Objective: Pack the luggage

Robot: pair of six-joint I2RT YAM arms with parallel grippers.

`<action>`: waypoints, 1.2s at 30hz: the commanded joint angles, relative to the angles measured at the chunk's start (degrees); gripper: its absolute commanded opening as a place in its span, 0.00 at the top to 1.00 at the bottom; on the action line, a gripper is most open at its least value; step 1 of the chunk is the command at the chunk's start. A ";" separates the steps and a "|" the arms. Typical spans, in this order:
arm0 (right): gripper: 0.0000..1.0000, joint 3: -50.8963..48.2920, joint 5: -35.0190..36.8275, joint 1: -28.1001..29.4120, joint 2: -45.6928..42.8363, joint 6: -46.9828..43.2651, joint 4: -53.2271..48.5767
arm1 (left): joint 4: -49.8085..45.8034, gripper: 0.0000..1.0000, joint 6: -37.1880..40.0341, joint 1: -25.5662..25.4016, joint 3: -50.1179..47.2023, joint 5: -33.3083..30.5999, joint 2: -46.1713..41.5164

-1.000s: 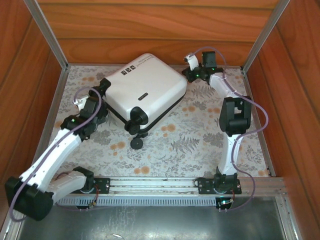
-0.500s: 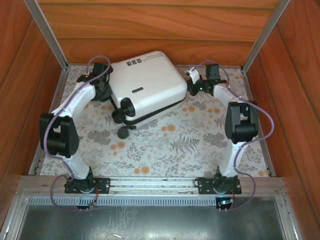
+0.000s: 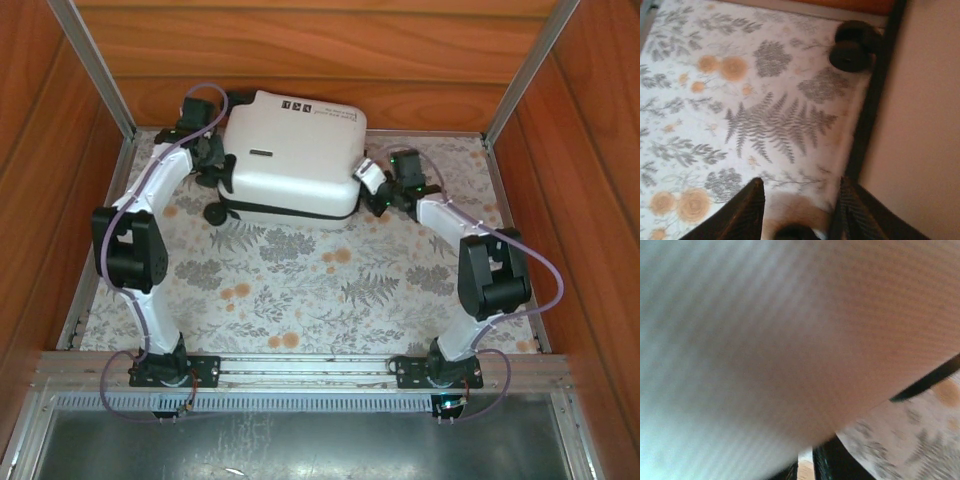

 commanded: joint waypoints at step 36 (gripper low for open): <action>0.41 -15.89 39.53 41.55 7.38 37.04 50.19 | 12.64 0.46 -26.69 1.78 -54.68 -5.43 -56.78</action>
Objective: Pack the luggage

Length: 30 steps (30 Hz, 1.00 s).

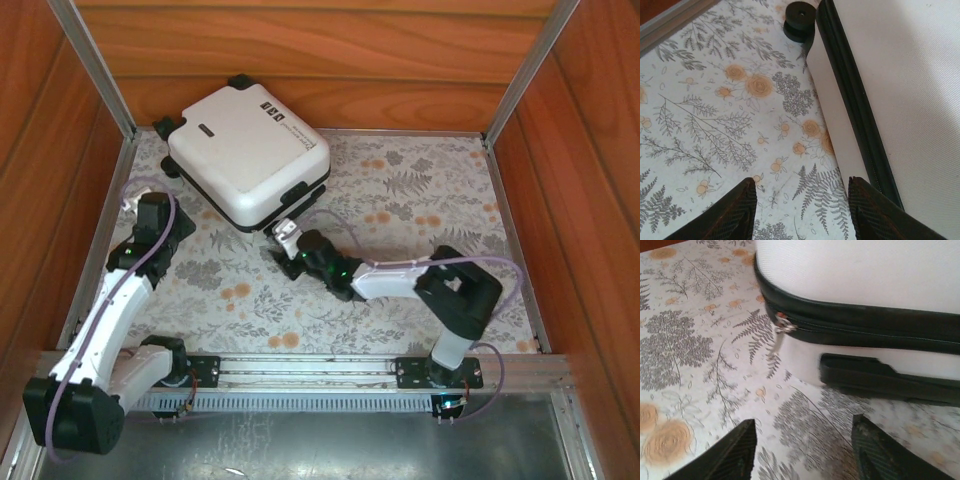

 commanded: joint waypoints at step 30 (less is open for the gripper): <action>0.74 13.60 26.10 5.76 18.43 5.52 12.66 | 4.91 0.04 -0.15 -0.06 -9.08 1.70 -7.91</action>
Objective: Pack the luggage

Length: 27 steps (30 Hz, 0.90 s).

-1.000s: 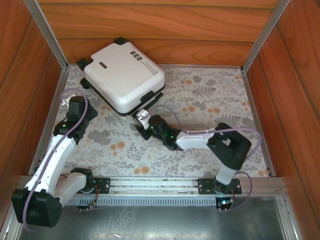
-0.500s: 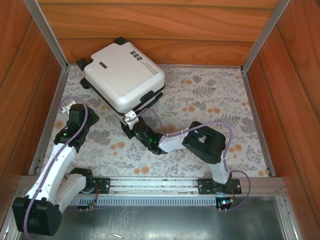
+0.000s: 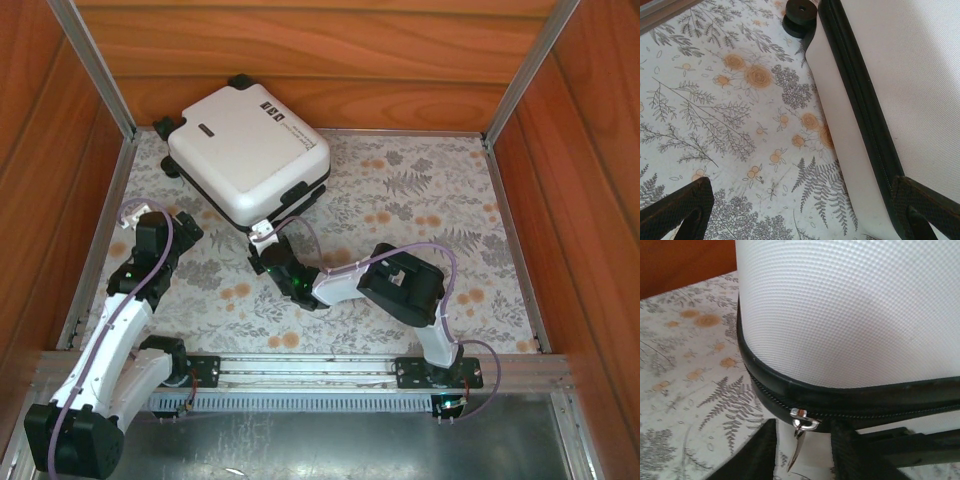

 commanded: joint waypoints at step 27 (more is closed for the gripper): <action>1.00 -2.97 0.18 -6.67 -4.44 -5.91 -8.83 | 2.86 0.15 2.99 -0.21 2.45 12.10 -0.59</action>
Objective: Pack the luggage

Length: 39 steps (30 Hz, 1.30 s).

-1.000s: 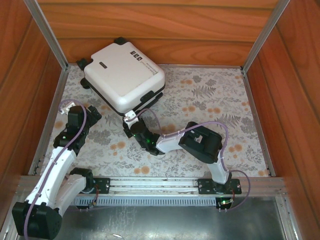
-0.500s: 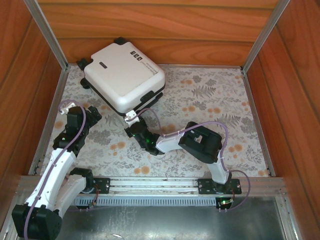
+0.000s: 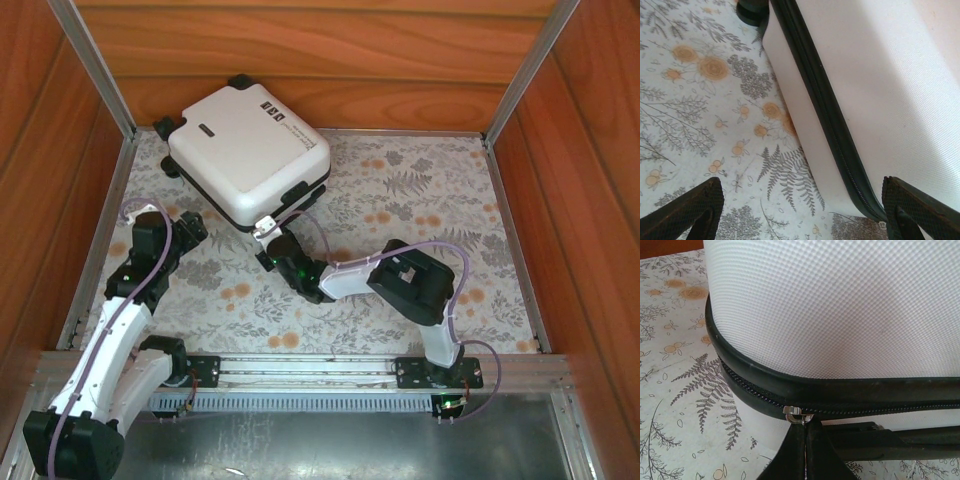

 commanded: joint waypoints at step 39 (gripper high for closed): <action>1.00 -10.28 3.04 -11.62 -8.38 1.06 -2.21 | -12.29 0.12 16.83 7.33 51.31 -6.88 43.60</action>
